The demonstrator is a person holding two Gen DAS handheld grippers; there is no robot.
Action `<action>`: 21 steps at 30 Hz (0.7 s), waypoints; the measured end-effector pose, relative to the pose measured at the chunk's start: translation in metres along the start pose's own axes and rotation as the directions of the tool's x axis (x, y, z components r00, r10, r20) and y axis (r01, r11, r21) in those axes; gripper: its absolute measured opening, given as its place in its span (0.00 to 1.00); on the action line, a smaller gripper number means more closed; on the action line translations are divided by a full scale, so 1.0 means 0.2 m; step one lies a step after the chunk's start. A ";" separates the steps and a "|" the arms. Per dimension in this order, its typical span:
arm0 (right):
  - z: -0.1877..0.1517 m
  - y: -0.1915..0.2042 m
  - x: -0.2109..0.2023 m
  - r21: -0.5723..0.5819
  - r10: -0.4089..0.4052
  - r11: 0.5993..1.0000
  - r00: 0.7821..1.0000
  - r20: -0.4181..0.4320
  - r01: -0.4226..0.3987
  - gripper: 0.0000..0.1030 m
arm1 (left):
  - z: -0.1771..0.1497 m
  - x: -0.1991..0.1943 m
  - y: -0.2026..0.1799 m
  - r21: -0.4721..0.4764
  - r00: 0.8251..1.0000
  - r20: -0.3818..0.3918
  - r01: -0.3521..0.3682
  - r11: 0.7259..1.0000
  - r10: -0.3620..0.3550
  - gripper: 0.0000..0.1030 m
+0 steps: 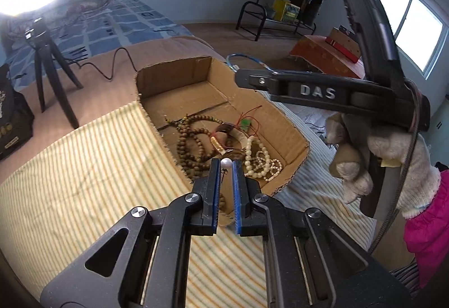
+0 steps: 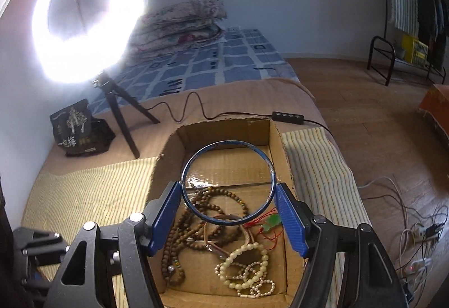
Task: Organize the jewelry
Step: 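Carry the bangle with the right tool while the left carries the earring, both over the box, then open the right tool to drop the bangle while the left opens to drop the earring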
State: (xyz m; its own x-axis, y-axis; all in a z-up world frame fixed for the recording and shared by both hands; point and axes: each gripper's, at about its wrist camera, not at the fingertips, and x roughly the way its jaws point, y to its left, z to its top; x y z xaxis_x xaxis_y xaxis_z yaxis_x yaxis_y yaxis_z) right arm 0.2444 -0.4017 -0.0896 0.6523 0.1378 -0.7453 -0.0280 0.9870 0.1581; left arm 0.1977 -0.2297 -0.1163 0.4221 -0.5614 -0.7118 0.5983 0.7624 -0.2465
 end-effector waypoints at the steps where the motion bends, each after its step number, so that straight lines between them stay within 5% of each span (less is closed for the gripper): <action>1: 0.00 -0.01 0.01 0.011 -0.001 1.000 1.000 -0.002 0.001 0.68 | 0.00 0.00 -0.01 0.001 1.000 0.001 0.002 1.000 -0.002 0.06; 11: 0.01 -0.03 0.05 0.041 0.011 0.999 1.000 -0.020 -0.010 0.70 | 0.03 0.02 -0.04 -0.001 1.000 0.005 0.013 1.000 -0.013 0.06; 14: 0.01 -0.02 0.05 0.034 -0.006 0.999 1.000 -0.017 0.007 0.82 | 0.03 0.04 -0.05 0.006 1.000 -0.003 0.007 1.000 -0.007 0.06; 21: 0.02 -0.02 0.02 0.047 -0.020 0.999 1.000 -0.004 0.020 0.82 | 0.02 0.06 -0.05 0.010 1.000 -0.019 -0.012 1.000 0.013 0.07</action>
State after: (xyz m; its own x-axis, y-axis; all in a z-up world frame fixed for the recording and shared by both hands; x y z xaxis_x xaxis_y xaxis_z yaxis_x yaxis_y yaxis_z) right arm 0.2500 -0.4058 -0.0915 0.6500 0.1182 -0.7507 0.0212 0.9846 0.1734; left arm 0.2002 -0.2450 -0.1193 0.4167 -0.5456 -0.7271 0.5999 0.7660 -0.2311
